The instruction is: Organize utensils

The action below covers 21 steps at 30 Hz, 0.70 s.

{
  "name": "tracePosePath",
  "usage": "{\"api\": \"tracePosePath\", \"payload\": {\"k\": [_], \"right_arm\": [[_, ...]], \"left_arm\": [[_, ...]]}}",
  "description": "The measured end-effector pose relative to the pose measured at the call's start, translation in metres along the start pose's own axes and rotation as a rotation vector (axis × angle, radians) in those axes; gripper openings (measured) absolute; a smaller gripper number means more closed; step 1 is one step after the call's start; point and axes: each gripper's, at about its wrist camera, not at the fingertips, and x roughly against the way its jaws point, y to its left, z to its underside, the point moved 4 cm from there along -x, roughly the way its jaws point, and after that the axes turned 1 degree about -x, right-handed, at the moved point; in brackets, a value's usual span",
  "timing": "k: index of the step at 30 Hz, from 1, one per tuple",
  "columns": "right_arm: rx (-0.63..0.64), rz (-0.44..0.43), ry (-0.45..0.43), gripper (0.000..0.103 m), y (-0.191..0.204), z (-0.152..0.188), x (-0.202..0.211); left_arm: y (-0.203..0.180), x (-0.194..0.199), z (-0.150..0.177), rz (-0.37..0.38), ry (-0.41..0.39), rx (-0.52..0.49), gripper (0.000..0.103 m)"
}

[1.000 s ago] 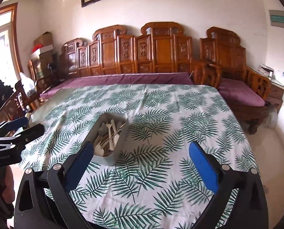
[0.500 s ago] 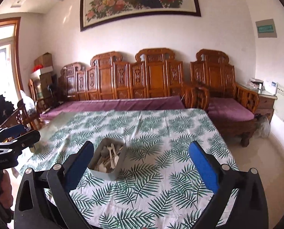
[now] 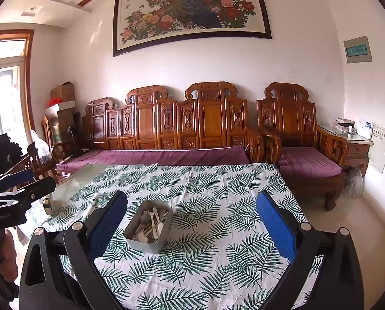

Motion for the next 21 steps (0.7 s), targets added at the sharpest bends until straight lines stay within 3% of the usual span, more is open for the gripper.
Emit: {"api": "tracePosePath", "payload": {"k": [21], "right_arm": [[0.005,-0.004,0.024,0.1,0.0048,0.0049,-0.0054]], "left_arm": [[0.0028,-0.0036,0.005,-0.019,-0.005,0.017,0.095]]}}
